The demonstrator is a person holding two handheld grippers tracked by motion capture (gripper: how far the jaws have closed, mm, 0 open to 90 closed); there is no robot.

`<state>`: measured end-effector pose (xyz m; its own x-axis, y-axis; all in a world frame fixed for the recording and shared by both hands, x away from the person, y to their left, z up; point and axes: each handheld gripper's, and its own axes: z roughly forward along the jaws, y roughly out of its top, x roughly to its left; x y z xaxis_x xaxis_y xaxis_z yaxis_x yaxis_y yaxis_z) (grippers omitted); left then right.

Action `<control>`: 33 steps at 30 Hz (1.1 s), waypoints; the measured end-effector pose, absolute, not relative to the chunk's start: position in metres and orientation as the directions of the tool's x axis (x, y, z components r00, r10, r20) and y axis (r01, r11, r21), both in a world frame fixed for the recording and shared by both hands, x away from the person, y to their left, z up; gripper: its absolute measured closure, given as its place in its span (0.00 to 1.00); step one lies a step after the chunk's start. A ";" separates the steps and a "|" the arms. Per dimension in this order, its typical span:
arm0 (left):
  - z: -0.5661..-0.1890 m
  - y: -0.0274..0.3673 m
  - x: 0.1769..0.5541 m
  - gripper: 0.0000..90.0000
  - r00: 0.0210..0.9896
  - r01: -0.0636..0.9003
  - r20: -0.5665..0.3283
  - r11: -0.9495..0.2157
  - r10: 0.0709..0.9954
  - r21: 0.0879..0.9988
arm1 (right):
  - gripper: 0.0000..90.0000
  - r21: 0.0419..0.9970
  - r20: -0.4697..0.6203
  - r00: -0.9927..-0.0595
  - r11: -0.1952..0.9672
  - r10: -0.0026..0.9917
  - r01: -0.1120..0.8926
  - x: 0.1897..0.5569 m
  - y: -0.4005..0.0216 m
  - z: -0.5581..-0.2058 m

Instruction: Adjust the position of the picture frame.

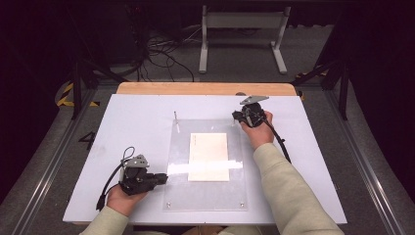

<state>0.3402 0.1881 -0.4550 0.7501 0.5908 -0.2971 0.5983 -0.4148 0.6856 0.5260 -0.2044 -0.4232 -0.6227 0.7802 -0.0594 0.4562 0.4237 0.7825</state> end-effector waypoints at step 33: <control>-0.454 0.164 0.339 0.87 0.874 0.469 -0.272 -0.547 0.404 0.694 | 0.94 0.794 -0.023 -0.700 0.438 0.714 0.421 0.504 -0.206 -0.429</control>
<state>0.3391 0.1641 -0.4543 0.8735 0.4038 -0.2719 0.4687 -0.5469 0.6937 0.5041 -0.2063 -0.4291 -0.6998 0.7140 -0.0226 0.4209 0.4377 0.7945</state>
